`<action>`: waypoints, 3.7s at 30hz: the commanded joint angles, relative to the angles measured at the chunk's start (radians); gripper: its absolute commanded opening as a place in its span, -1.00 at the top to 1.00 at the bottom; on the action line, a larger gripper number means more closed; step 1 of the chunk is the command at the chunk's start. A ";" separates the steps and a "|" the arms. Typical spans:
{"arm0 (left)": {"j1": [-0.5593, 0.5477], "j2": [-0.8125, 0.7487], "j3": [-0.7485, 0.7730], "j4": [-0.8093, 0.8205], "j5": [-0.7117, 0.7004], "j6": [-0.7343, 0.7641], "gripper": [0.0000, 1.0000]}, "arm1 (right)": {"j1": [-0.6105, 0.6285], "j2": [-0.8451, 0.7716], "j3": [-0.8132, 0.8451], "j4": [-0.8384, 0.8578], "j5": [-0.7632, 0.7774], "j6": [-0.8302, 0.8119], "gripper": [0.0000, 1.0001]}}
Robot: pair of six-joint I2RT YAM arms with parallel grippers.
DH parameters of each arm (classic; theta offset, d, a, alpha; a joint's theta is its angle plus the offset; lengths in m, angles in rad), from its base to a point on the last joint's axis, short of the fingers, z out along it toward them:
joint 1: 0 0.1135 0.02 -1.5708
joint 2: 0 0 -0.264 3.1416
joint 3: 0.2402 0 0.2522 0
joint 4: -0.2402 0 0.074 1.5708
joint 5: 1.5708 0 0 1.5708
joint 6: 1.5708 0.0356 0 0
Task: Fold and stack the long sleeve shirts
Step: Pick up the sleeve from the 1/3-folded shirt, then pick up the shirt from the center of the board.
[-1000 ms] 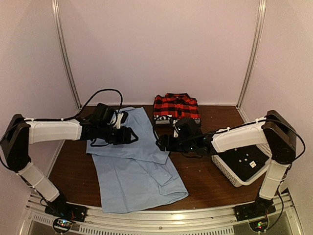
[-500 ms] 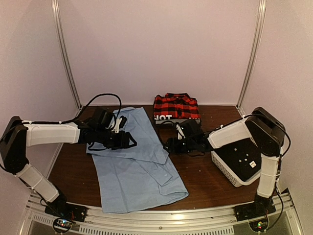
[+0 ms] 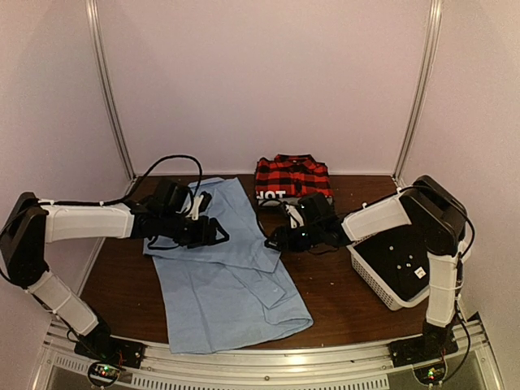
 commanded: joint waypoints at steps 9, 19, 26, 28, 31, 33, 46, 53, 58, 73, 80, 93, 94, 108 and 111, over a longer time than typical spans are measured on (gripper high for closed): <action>0.001 0.036 0.004 0.053 0.020 0.007 -0.21 | 0.019 -0.065 -0.004 -0.078 0.004 -0.038 0.15; 0.018 0.008 -0.006 0.032 -0.017 0.006 -0.21 | 0.020 -0.014 0.036 -0.135 0.087 -0.074 0.19; 0.092 -0.070 -0.036 -0.007 -0.053 -0.010 -0.22 | 0.019 -0.022 0.041 -0.149 0.093 -0.084 0.49; 0.101 -0.088 -0.043 -0.027 -0.061 -0.014 -0.23 | 0.020 -0.025 0.044 -0.152 0.089 -0.085 0.61; 0.101 -0.125 -0.056 -0.096 -0.100 -0.032 -0.23 | 0.021 -0.037 0.045 -0.156 0.079 -0.083 0.81; 0.101 -0.154 -0.086 -0.144 -0.118 -0.058 -0.23 | 0.021 -0.052 0.045 -0.156 0.074 -0.081 0.91; 0.061 -0.526 -0.377 -0.381 -0.068 -0.326 -0.11 | 0.033 -0.202 0.082 -0.190 0.086 -0.069 1.00; -0.133 -0.690 -0.444 -0.549 -0.106 -0.540 0.04 | 0.042 -0.250 0.121 -0.224 0.069 -0.083 1.00; -0.323 -0.739 -0.460 -0.627 -0.144 -0.728 0.12 | 0.047 -0.271 0.131 -0.230 0.063 -0.090 1.00; -0.473 -0.620 -0.496 -0.589 -0.231 -0.876 0.32 | 0.057 -0.340 0.123 -0.239 0.060 -0.093 1.00; -0.476 -0.613 -0.531 -0.529 -0.228 -0.883 0.33 | 0.063 -0.354 0.151 -0.253 0.065 -0.093 1.00; -0.484 -0.612 -0.530 -0.448 -0.207 -0.842 1.00 | 0.071 -0.310 0.321 -0.371 0.108 -0.173 1.00; -0.485 -0.616 -0.519 -0.448 -0.209 -0.830 1.00 | 0.072 -0.302 0.342 -0.389 0.118 -0.188 1.00; -0.485 -0.366 -0.116 -0.479 -0.253 -0.478 1.00 | 0.055 -0.201 0.703 -0.610 0.350 -0.375 1.00; -0.482 -0.271 -0.009 -0.486 -0.233 -0.388 1.00 | 0.035 -0.198 0.735 -0.629 0.392 -0.392 1.00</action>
